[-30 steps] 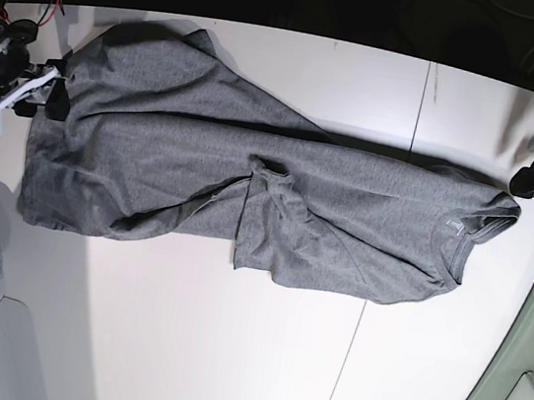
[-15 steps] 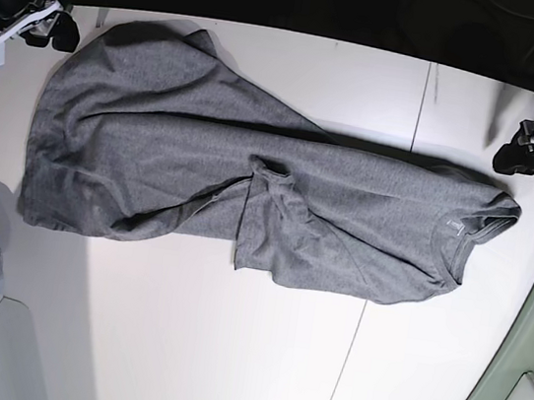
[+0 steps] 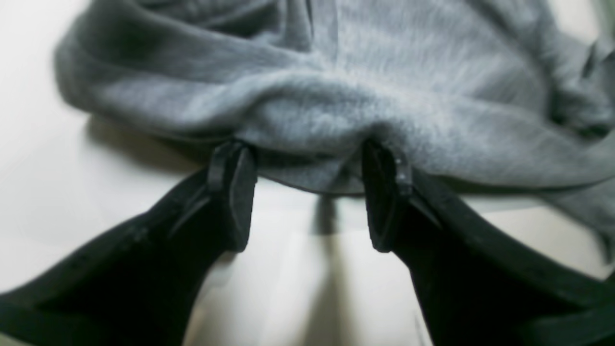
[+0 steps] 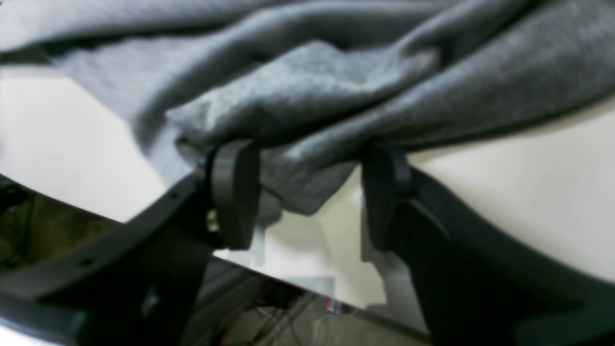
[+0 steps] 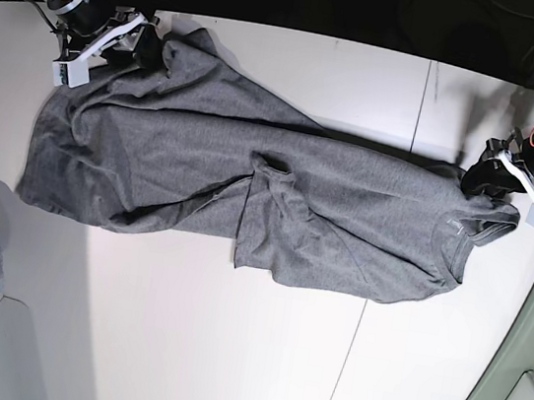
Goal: Layout the t-shirt on the table in an organized manner, then fold the t-shirt properly
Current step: 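Grasp the shirt ends with both grippers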
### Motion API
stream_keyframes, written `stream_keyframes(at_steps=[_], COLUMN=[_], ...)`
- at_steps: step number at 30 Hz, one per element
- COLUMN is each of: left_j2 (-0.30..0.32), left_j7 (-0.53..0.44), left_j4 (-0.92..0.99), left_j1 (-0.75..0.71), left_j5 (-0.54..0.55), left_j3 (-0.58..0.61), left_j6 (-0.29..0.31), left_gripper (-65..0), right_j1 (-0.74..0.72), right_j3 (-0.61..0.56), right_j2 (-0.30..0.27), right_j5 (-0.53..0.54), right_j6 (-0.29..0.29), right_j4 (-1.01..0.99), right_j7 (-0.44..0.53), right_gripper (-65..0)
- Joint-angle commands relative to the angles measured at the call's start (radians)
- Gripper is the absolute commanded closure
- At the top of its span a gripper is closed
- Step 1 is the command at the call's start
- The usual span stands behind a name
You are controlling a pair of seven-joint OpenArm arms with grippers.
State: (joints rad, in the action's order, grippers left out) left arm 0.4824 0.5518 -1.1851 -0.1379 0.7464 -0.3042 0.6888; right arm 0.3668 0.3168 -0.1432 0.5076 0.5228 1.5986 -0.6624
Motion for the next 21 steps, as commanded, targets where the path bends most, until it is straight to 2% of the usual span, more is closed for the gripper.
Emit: stream_keyframes(at_steps=[1, 4, 9, 12, 15, 18, 19, 20, 21], left_j2=[0.022, 0.028, 0.049, 0.042, 0.018, -0.009, -0.019, -0.029, -0.038], left_j7=[-0.034, -0.027, -0.024, -0.034, -0.037, -0.054, -0.074, -0.097, -0.114], left_j4=[-0.003, 0.017, 0.017, 0.017, 0.017, 0.017, 0.017, 0.017, 0.017], left_j1=[0.022, 0.051, 0.048, 0.055, 0.077, 0.088, 0.088, 0.088, 0.089], left_j5=[-0.004, -0.017, 0.037, 0.106, 0.067, 0.014, -0.002, -0.025, -0.053], left_j3=[-0.002, -0.001, -0.003, -0.003, -0.003, -0.002, -0.003, -0.002, -0.002], left_j6=[0.009, 0.009, 0.009, -0.031, -0.039, -0.154, -0.186, -0.208, -0.217], left_gripper=[-37.2, -37.2, -37.2, -37.2, -37.2, -36.1, -31.5, -22.8, -11.2], right_j1=[-0.001, -0.003, -0.003, -0.007, -0.013, -0.011, -0.011, -0.011, -0.012], right_j3=[0.003, 0.003, 0.004, 0.003, 0.003, 0.003, 0.003, 0.003, 0.003], right_j2=[-0.003, -0.004, -0.006, -0.005, -0.005, -0.006, -0.006, -0.006, -0.006], right_j5=[0.012, 0.008, -0.003, 0.001, 0.007, 0.008, 0.007, 0.007, 0.007], right_j6=[0.004, 0.004, 0.004, 0.004, 0.004, 0.004, 0.004, 0.004, 0.004], right_j4=[0.012, 0.012, 0.012, 0.012, 0.012, 0.012, 0.012, 0.012, 0.012], right_j7=[0.011, 0.011, 0.011, 0.013, 0.019, 0.024, 0.023, 0.023, 0.023], right_gripper=[-34.5, -34.5, -34.5, -34.5, -34.3, -33.0, -29.2, -24.2, -18.5])
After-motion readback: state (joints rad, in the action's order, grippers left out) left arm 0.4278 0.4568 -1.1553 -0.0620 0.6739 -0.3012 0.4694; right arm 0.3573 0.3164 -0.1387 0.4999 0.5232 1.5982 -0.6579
